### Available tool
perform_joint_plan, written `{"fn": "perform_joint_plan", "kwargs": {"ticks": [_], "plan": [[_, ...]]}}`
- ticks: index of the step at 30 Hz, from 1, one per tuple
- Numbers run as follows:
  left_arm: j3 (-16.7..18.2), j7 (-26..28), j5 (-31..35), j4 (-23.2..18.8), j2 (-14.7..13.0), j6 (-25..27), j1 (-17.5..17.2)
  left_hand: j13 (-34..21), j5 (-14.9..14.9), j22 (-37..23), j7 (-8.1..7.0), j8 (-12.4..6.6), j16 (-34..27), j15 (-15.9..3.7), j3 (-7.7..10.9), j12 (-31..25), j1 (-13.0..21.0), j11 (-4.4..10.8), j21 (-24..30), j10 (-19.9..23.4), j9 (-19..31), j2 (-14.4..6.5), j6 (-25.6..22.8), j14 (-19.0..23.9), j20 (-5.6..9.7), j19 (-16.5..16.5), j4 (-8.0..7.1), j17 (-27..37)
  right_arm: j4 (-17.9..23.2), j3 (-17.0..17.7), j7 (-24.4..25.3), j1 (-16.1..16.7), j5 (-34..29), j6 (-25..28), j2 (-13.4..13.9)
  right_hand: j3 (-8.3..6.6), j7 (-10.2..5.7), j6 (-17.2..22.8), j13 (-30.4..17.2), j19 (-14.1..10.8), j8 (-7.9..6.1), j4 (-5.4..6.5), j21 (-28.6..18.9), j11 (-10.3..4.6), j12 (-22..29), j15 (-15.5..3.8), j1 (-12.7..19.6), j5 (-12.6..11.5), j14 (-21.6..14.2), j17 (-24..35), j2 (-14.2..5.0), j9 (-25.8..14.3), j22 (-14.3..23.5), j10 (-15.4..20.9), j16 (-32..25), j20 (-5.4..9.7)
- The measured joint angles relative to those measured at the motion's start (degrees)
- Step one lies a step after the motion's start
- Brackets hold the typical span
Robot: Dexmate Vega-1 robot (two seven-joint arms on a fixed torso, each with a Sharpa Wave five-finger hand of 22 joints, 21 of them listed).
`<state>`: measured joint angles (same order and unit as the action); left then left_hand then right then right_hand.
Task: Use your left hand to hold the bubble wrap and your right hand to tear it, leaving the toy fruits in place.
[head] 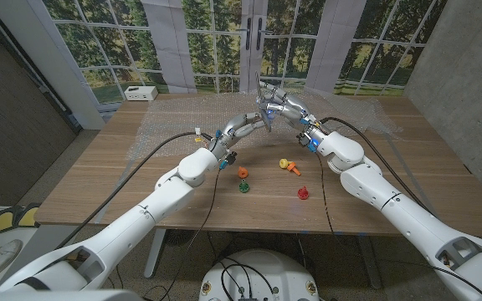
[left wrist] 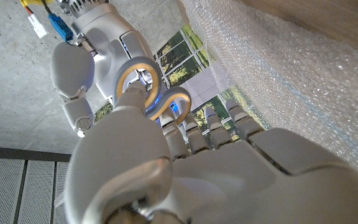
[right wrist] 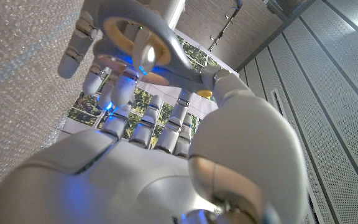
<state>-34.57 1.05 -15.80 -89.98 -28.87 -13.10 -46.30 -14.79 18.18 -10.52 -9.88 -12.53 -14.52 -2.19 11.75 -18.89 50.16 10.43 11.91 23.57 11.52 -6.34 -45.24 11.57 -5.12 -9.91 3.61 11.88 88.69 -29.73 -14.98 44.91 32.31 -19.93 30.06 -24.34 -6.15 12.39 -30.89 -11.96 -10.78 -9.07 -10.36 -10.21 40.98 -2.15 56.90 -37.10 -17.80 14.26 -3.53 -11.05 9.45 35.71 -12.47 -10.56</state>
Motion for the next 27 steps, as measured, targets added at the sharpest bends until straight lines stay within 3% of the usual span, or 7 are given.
{"fn": "perform_joint_plan", "kwargs": {"ticks": [4, 11, 16, 20, 22, 27], "plan": [[0.11, 0.53, 0.01, -0.19, 0.11, 0.22, -0.26, -1.80, -0.08, -0.03, -0.67, 0.01, -1.67, -0.12, 0.33, -1.54, -0.15, 0.68, 0.00, 2.72, -0.07, -0.59, -0.70, 2.87, -0.61, -0.20, -0.34, 1.20, -0.05, -0.06, 0.01, -0.05, -0.05, 0.00, -0.02, 0.00, 0.00, 0.00, 0.00, 0.22, 0.00, 0.00, 0.00, 0.00, 0.00, 0.00, -0.07, 0.00, 0.00, 0.00, 0.08, 0.00, 0.00, 0.00, 0.00, -0.22], [0.28, 1.03, 0.02, -0.25, 0.27, 0.25, -0.43, -9.82, -1.16, -0.30, 0.09, -0.54, -6.11, -0.20, 0.67, -9.54, 1.15, -1.53, 0.44, 5.40, -0.34, -1.88, -3.51, 8.96, -0.92, -0.51, -0.30, 7.35, -0.16, -0.27, -0.02, -0.18, -0.24, 0.00, -0.04, 0.06, 0.00, 0.00, 0.00, 0.30, 0.00, -0.06, 0.00, -0.01, 0.00, 0.00, -0.07, 0.00, 0.00, 0.00, 0.07, 0.00, 0.00, -0.01, 0.00, -0.30], [0.42, 1.37, -0.02, -0.25, 0.52, 0.24, -0.57, -24.10, -3.10, -0.81, 1.11, -1.56, -14.87, -0.26, -1.02, -18.61, 2.77, -1.81, 0.90, 5.63, 1.07, -1.60, -6.59, 10.33, -1.31, -0.94, 1.53, 20.34, -0.17, -0.35, -0.04, -0.20, -0.35, 0.08, -0.04, -0.05, 0.00, 0.00, 0.00, 0.30, 0.00, 0.05, 0.00, -0.01, 0.00, 0.00, -0.06, 0.01, 0.00, -0.01, 0.07, 0.00, 0.00, -0.01, 0.00, -0.30], [0.59, 2.09, -0.13, -0.25, 0.84, 0.19, -0.80, -37.67, -4.07, -1.47, 2.37, -4.24, -24.18, -0.27, -2.42, -25.15, 6.41, 0.09, 1.64, 3.70, 4.29, -1.75, -8.47, 10.87, -1.40, -2.33, 2.87, 32.09, -0.17, -0.43, -0.09, -0.22, -0.50, 0.13, -0.04, -0.05, 0.00, -0.01, -0.01, 0.30, 0.00, 0.06, 0.00, -0.02, 0.00, 0.00, -0.05, 0.08, 0.00, -0.01, 0.07, 0.00, 0.00, -0.02, 0.00, -0.30], [0.63, 2.17, -0.13, -0.25, 0.91, 0.17, -0.86, -43.45, -4.56, -1.81, 2.94, -5.37, -29.23, -0.27, -3.29, -30.99, 7.14, 0.92, 2.32, 2.84, 6.14, -1.60, -9.22, 10.87, -1.67, -3.73, 2.95, 37.87, -0.18, -0.46, -0.13, -0.22, -0.60, 0.13, -0.04, -0.05, 0.00, -0.01, -0.32, 0.30, 0.00, 0.06, 0.00, -0.02, 0.00, 0.00, -0.05, 0.18, 0.00, -0.01, 0.07, 0.00, 0.00, -0.02, 0.00, -0.30], [0.81, 3.04, -0.23, -0.24, 1.33, -0.12, -1.10, -53.71, -4.73, -2.88, 4.40, -7.21, -41.01, -0.37, -4.47, -31.00, 10.02, 0.85, 4.61, 2.47, 9.27, -1.78, -9.78, 12.45, -1.61, -8.04, 3.49, 48.61, -0.29, -0.55, -0.13, -0.27, -0.80, 0.13, -0.04, -0.05, 0.00, -0.01, -0.32, 0.30, 0.00, 0.06, 0.00, -0.03, 0.00, 0.00, -0.05, 0.20, 0.00, -0.01, 0.07, 0.00, 0.00, -0.03, 0.00, -0.30]]}}
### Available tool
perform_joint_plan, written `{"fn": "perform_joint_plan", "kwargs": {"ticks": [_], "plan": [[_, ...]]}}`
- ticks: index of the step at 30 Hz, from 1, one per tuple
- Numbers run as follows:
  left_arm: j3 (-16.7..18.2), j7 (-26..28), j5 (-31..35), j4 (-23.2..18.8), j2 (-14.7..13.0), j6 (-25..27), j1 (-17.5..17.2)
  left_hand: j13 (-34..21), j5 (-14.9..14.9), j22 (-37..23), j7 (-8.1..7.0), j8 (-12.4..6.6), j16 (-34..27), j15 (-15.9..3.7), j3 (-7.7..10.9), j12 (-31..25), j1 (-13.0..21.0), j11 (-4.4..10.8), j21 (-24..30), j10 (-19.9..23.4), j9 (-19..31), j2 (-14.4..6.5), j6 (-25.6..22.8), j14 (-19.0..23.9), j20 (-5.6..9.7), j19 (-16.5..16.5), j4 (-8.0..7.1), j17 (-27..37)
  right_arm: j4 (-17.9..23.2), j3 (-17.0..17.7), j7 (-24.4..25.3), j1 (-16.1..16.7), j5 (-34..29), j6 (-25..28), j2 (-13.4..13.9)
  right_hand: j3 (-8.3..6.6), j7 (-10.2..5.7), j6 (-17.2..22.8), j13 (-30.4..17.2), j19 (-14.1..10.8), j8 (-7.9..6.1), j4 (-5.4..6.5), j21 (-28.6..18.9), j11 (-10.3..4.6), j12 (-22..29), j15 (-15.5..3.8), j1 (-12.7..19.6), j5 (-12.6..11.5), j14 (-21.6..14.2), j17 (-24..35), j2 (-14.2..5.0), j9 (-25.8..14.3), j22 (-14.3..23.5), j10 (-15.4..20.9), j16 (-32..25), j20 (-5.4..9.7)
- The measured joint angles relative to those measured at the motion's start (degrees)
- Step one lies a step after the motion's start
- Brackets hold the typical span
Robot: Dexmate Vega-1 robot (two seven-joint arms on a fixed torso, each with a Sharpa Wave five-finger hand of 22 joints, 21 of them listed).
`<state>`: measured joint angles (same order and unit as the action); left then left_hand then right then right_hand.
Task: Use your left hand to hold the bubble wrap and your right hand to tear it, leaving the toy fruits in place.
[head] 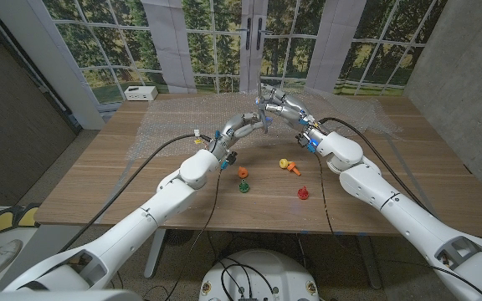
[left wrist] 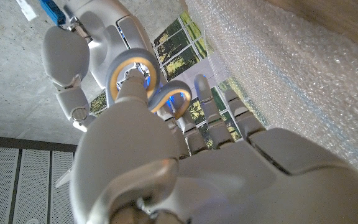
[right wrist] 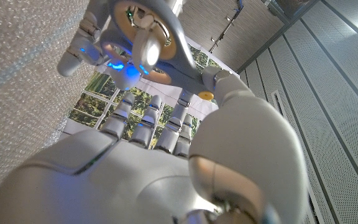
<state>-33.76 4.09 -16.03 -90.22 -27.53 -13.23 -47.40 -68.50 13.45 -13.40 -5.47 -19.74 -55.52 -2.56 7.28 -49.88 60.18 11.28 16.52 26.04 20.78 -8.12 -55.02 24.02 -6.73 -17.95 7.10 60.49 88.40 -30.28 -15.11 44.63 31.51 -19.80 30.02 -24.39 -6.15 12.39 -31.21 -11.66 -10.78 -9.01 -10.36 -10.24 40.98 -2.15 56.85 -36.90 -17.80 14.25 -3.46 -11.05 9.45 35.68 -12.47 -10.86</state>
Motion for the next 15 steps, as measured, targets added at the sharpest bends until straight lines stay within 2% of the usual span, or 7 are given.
{"fn": "perform_joint_plan", "kwargs": {"ticks": [4, 11, 13, 15], "plan": [[0.12, 0.63, -0.04, 0.11, 0.38, -0.26, -0.15, -2.58, -0.35, -1.11, 0.54, -0.21, -5.35, -0.06, -0.53, 0.00, 0.88, -0.88, 1.63, 0.88, 0.11, -0.13, -0.68, 2.41, 0.74, -1.94, -0.06, 3.34, -0.03, -0.06, 0.06, -0.02, -0.14, 0.00, 0.00, 0.00, 0.00, 0.00, 0.00, 0.02, 0.00, 0.00, 0.00, -0.10, 0.00, 0.00, 0.00, -0.20, 0.00, 0.00, 0.00, 0.00, 0.00, -0.10, 0.00, 0.02], [0.35, 1.95, -0.04, 0.15, 1.01, -0.33, -0.50, -2.93, -0.34, -4.87, 0.76, -0.21, -16.26, -0.30, -1.89, -0.89, 2.00, -3.16, 6.07, 3.17, -0.51, 0.55, -2.50, 7.69, 2.28, -5.35, 0.01, 8.17, -0.04, -0.15, 0.17, -0.06, -0.34, 0.14, 0.00, 0.01, 0.00, 0.00, 0.01, 0.32, 0.00, -0.01, 0.00, -0.10, 0.00, 0.00, 0.02, -0.20, 0.00, 0.00, -0.01, 0.00, 0.00, -0.10, 0.00, 0.32], [0.43, 2.28, -0.04, 0.15, 1.12, -0.33, -0.58, -2.83, -0.34, -6.50, 0.66, -0.21, -21.20, -0.44, -2.04, -1.72, 2.31, -3.36, 7.83, 3.38, -0.77, 0.86, -2.60, 8.74, 2.73, -6.07, 0.02, 9.69, -0.04, -0.20, 0.19, -0.08, -0.35, 0.23, 0.00, 0.01, 0.00, 0.00, 0.01, 0.32, 0.00, -0.01, 0.00, -0.11, 0.00, 0.00, 0.02, -0.20, 0.00, 0.00, -0.02, 0.00, 0.00, -0.11, 0.00, 0.32], [0.49, 2.49, -0.04, 0.13, 1.24, -0.33, -0.63, -2.82, -0.34, -7.92, 1.07, -0.22, -25.53, -0.52, -2.04, -2.05, 2.46, -4.19, 9.53, 4.21, -0.97, 1.01, -3.02, 9.33, 3.20, -7.26, 0.02, 10.40, -0.04, -0.23, 0.19, -0.09, -0.35, 0.25, 0.00, 0.02, 0.00, 0.00, 0.01, 0.31, 0.00, -0.02, 0.00, -0.11, 0.00, 0.00, 0.02, -0.20, 0.00, 0.00, -0.02, 0.00, 0.00, -0.11, 0.00, 0.32]]}}
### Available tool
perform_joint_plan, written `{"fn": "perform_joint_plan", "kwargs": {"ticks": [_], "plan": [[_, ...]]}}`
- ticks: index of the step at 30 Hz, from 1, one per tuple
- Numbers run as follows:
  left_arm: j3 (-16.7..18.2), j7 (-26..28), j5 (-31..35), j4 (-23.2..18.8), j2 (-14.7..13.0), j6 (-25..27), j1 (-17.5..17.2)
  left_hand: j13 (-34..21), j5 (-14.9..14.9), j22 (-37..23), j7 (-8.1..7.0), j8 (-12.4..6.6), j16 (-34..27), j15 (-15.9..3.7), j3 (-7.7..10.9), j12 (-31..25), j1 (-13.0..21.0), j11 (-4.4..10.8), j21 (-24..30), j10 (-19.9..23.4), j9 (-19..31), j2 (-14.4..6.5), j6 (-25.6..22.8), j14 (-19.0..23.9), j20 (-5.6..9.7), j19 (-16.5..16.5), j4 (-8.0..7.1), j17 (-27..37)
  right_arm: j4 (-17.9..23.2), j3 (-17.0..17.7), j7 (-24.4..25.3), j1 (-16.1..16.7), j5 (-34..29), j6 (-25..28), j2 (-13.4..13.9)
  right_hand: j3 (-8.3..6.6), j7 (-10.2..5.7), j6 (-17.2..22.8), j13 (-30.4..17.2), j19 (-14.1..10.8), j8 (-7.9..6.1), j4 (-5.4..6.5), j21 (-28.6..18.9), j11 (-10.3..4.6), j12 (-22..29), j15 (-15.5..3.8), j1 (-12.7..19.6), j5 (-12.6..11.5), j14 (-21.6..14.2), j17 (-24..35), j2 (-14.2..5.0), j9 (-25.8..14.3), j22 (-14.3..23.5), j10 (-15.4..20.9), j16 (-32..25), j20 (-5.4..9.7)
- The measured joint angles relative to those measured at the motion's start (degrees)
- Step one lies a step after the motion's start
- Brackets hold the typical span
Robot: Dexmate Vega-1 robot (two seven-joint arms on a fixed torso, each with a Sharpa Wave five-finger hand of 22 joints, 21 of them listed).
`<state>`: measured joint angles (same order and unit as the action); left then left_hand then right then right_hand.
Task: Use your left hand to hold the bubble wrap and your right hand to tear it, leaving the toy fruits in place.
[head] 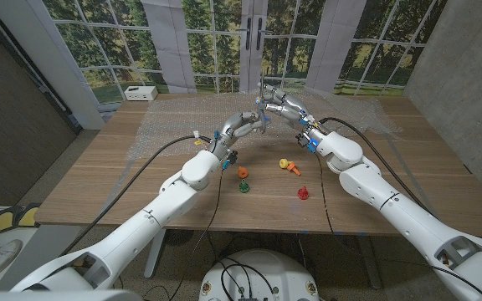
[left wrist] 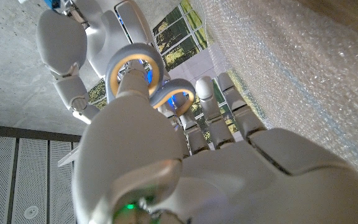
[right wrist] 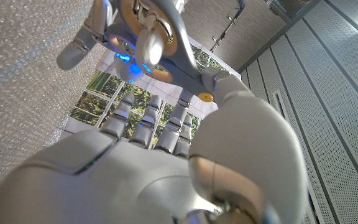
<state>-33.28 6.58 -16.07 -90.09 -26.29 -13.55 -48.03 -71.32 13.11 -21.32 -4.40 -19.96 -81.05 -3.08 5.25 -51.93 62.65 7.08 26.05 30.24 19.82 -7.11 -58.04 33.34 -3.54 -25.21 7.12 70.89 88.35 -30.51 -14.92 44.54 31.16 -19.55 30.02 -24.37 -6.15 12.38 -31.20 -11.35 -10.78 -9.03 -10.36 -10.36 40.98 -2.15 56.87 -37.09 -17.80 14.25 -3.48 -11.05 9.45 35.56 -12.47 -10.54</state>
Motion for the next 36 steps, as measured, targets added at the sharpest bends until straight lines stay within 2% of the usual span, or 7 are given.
{"fn": "perform_joint_plan", "kwargs": {"ticks": [4, 7, 9, 12, 17, 23, 36], "plan": [[0.08, 0.42, -0.07, -0.16, 0.11, 0.22, -0.12, 0.00, 0.00, -2.16, 0.28, 0.00, -6.06, -0.21, -0.32, -0.33, 0.73, -0.29, 3.11, 0.30, -0.41, 0.29, -0.32, 2.89, 0.78, -2.69, -0.31, 0.08, 0.00, -0.07, 0.00, -0.02, -0.01, 0.07, -0.01, 0.03, 0.00, 0.00, 0.00, 0.00, 0.00, -0.03, 0.00, -0.20, 0.00, 0.00, 0.00, 0.00, 0.00, 0.00, 0.00, 0.00, 0.00, -0.20, 0.00, 0.00], [0.16, 0.85, -0.20, -0.31, 0.27, 0.45, -0.26, 0.00, 0.00, -4.14, 0.22, -0.01, -9.05, -0.57, -0.32, -0.40, 0.95, -0.28, 6.33, 0.31, -0.68, 0.07, -0.40, 6.39, 1.82, -5.97, -0.31, 0.08, -0.01, -0.12, -0.01, -0.04, -0.02, 0.13, -0.03, 0.03, 0.00, 0.00, 0.00, 0.00, 0.00, -0.03, 0.00, -0.20, 0.00, 0.00, 0.00, 0.00, 0.00, 0.00, 0.00, 0.00, 0.00, -0.20, 0.00, 0.00], [0.20, 1.16, -0.28, -0.38, 0.42, 0.55, -0.36, 0.00, -0.51, -6.77, 0.22, -0.02, -9.88, -1.13, -0.39, -0.42, 0.97, -0.28, 10.16, 0.32, -0.69, 0.05, -0.40, 10.21, 3.46, -9.21, -0.24, 0.30, -0.03, -0.13, -0.01, -0.04, -0.02, 0.17, -0.03, 0.03, 0.00, 0.00, 0.00, 0.00, 0.00, -0.03, 0.00, -0.29, 0.00, 0.00, 0.00, 0.00, 0.00, 0.00, 0.00, 0.00, 0.00, -0.29, 0.00, 0.00], [0.28, 1.49, -0.39, -0.51, 0.52, 0.71, -0.51, 0.00, -1.06, -12.82, 0.40, -0.12, -9.93, -2.39, -0.63, -1.43, 2.26, -0.28, 18.04, 0.32, -0.21, 0.15, -0.63, 14.66, 6.69, -14.76, -0.01, 0.24, -0.05, -0.15, -0.01, -0.04, -0.03, 0.23, -0.03, 0.04, 0.00, 0.00, 0.00, 0.00, 0.00, -0.03, 0.00, -0.29, 0.00, 0.00, 0.01, 0.00, 0.00, 0.00, 0.00, 0.00, 0.00, -0.29, 0.00, 0.00], [0.35, 2.14, -0.59, -0.60, 0.84, 0.94, -0.70, 0.00, -1.49, -20.03, 0.39, -0.29, -9.64, -3.70, -0.63, -1.51, 2.92, -0.49, 26.83, 0.53, 0.61, 0.23, -0.65, 17.77, 8.17, -19.47, 0.00, 0.18, -0.05, -0.15, -0.01, 0.06, -0.03, 0.28, -0.04, 0.04, 0.00, 0.00, 0.00, -0.01, 0.00, -0.04, 0.00, -0.30, 0.00, 0.00, 0.01, 0.05, 0.00, 0.00, 0.00, 0.00, 0.00, -0.30, 0.00, 0.00], [0.37, 2.70, -0.60, -0.60, 1.30, 0.94, -0.88, 0.00, -1.89, -27.47, 0.11, -0.09, -9.20, -4.20, -0.38, -1.54, 3.38, -0.89, 35.37, 0.96, 1.34, 0.69, -1.14, 19.50, 9.30, -22.19, 0.24, 0.19, -0.03, -0.07, 0.03, 0.22, 0.06, 0.41, 0.03, 0.03, -0.03, -0.03, 0.00, -0.01, 0.00, -0.02, 0.00, -0.30, 0.00, 0.00, 0.01, 0.12, 0.00, 0.00, 0.00, 0.00, 0.00, -0.30, 0.00, 0.00], [0.51, 0.90, -3.41, -0.15, 1.76, 0.76, -0.98, 0.06, -2.11, -28.02, 0.33, -0.06, -9.26, -4.70, -0.15, -2.41, 3.90, -1.49, 37.57, 1.57, 1.60, 1.20, -1.54, 21.05, 9.69, -23.21, 0.49, 0.19, -0.02, 0.29, 0.15, 0.62, 0.70, 0.69, 0.30, 0.15, -0.21, -0.22, 0.04, -0.01, 0.00, 0.18, 0.00, -0.51, -0.01, -0.22, 0.01, 0.00, 0.22, 0.00, 0.00, 0.00, 0.00, -0.51, 0.00, 0.00]]}}
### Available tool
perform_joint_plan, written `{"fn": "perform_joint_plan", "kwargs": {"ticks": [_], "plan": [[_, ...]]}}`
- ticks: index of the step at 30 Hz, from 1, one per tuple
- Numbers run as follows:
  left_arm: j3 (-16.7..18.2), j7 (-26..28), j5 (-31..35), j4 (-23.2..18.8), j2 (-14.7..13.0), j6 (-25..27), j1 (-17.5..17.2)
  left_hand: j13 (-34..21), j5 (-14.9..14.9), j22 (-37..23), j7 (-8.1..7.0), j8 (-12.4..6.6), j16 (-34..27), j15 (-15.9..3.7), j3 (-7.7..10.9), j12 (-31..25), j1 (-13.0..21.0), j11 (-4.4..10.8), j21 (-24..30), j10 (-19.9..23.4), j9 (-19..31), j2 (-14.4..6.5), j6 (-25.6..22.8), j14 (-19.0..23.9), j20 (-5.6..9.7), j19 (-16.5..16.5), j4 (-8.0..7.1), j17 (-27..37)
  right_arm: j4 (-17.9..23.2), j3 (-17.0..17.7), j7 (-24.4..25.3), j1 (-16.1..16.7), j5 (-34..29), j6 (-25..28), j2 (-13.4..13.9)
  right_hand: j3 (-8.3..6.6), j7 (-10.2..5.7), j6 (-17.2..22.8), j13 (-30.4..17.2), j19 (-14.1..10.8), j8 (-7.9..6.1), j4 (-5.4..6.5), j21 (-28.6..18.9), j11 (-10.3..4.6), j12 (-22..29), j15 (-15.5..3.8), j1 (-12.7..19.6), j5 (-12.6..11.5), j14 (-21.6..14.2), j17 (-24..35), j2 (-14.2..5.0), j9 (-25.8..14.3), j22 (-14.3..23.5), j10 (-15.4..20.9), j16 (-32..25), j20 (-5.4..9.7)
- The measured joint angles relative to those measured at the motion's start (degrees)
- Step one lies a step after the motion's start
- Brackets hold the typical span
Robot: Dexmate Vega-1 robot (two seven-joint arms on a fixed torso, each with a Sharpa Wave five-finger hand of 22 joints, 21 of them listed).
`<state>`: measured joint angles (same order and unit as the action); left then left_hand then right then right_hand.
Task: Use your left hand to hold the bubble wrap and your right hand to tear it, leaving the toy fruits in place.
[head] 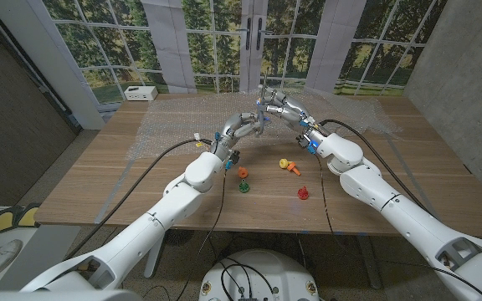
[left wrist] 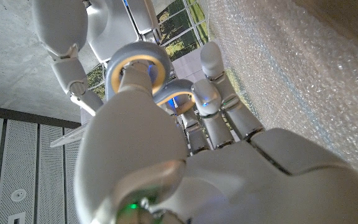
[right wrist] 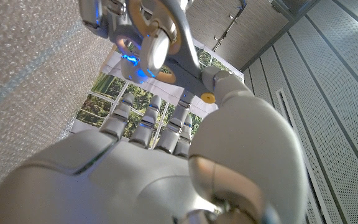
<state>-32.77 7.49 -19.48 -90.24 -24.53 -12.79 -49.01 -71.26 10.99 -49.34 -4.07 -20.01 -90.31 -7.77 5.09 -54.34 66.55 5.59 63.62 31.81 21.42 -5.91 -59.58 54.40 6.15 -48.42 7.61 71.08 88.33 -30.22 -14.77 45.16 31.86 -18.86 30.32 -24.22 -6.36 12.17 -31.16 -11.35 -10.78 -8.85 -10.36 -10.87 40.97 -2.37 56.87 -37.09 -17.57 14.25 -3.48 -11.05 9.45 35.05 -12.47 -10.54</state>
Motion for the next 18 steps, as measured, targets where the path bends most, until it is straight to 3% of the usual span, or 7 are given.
{"fn": "perform_joint_plan", "kwargs": {"ticks": [12, 16, 18], "plan": [[0.20, -2.49, -3.68, 0.31, 0.24, 0.00, 0.05, -0.26, 0.00, 0.54, 0.32, 0.00, -0.05, -0.10, -0.05, 0.00, -0.02, -0.60, 0.49, 0.60, 0.00, -0.02, 0.12, 0.29, 0.00, 0.01, 0.05, 0.00, 0.19, 0.51, 0.11, 0.54, 0.58, 0.14, 0.39, 0.52, 0.00, 0.00, 0.82, 0.00, 0.00, 0.11, 0.00, -0.20, -0.01, 0.00, -0.04, 0.29, 0.00, 0.27, -0.03, 0.00, 0.00, -0.20, 0.00, 0.00], [0.27, -2.67, -4.27, 0.29, 0.25, 0.01, 0.00, -0.24, 0.00, 0.80, 0.32, 0.16, 0.28, -0.09, -0.05, 0.00, -0.02, -0.60, 0.88, 0.61, 0.00, -0.02, 0.12, 0.29, -0.14, 0.16, 0.05, 0.01, 0.20, 0.59, 0.09, 0.64, 0.71, 0.09, 0.45, 1.86, 0.29, -0.35, 1.18, 0.31, 0.00, 0.78, 0.00, -0.32, -0.03, 0.02, -1.43, 1.27, 1.31, 0.27, 0.02, 0.00, 0.00, -1.11, 0.00, -0.31], [0.32, -2.82, -4.68, 0.24, 0.25, 0.12, -0.04, -0.23, 0.00, 1.06, 0.31, 0.16, 0.29, -0.09, -0.05, 0.00, -0.02, -0.61, 0.88, 0.61, 0.00, -0.02, 0.12, 0.29, -0.21, 0.23, 0.05, 0.01, 0.13, 0.61, 0.02, 0.68, 0.73, 0.02, 0.46, 2.66, 0.27, -1.10, 1.98, 0.56, 0.00, 0.97, 0.00, 0.60, -0.02, 0.03, -2.85, 1.78, 2.50, 0.54, -0.24, 0.00, 0.00, -3.22, 0.00, -0.56]]}}
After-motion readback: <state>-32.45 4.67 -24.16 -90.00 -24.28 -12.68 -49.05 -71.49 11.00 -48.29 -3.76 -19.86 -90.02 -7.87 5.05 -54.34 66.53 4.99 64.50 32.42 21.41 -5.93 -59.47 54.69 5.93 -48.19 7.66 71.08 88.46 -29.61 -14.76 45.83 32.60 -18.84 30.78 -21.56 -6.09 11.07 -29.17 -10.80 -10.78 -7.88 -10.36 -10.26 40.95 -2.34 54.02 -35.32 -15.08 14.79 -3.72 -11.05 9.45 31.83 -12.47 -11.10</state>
